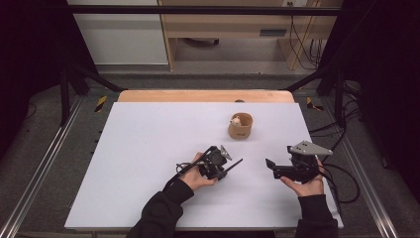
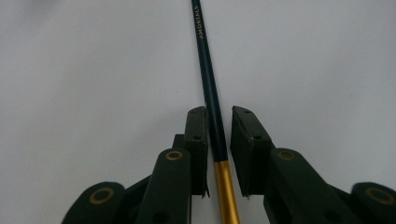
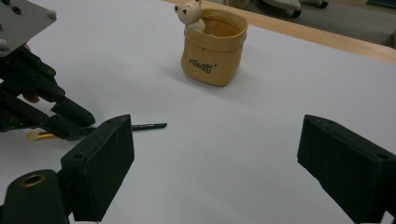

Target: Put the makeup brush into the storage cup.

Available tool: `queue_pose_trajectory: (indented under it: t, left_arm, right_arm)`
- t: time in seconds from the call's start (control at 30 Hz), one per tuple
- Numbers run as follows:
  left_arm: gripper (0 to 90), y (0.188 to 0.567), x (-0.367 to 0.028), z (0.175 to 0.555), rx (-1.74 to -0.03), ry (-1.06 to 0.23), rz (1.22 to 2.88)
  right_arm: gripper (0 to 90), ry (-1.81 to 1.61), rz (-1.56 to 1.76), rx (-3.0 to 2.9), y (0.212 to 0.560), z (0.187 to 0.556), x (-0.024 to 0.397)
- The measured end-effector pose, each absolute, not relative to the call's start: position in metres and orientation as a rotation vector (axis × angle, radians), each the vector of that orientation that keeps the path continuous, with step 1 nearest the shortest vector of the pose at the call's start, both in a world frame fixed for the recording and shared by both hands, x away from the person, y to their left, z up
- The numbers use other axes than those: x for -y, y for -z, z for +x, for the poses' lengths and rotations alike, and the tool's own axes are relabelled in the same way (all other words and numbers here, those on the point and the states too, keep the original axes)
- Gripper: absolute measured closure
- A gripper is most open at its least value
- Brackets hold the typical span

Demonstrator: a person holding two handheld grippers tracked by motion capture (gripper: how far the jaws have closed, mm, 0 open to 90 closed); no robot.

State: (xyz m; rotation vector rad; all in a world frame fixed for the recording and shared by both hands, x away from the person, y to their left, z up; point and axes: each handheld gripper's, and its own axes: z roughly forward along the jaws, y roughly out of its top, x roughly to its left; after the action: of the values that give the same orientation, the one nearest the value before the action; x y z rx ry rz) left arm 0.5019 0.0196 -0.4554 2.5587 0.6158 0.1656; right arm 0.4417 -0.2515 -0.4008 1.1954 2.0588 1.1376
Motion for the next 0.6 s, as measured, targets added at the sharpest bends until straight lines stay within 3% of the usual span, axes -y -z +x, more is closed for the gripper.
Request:
queue_pose_trajectory:
  t: [0.6]
  left_arm:
    - [82.3,0.4551,-0.0167,0.5048,-0.626,-0.164,2.584]
  right_arm:
    - [10.9,-1.131,1.204,-2.068,0.4017,0.4420,0.2502]
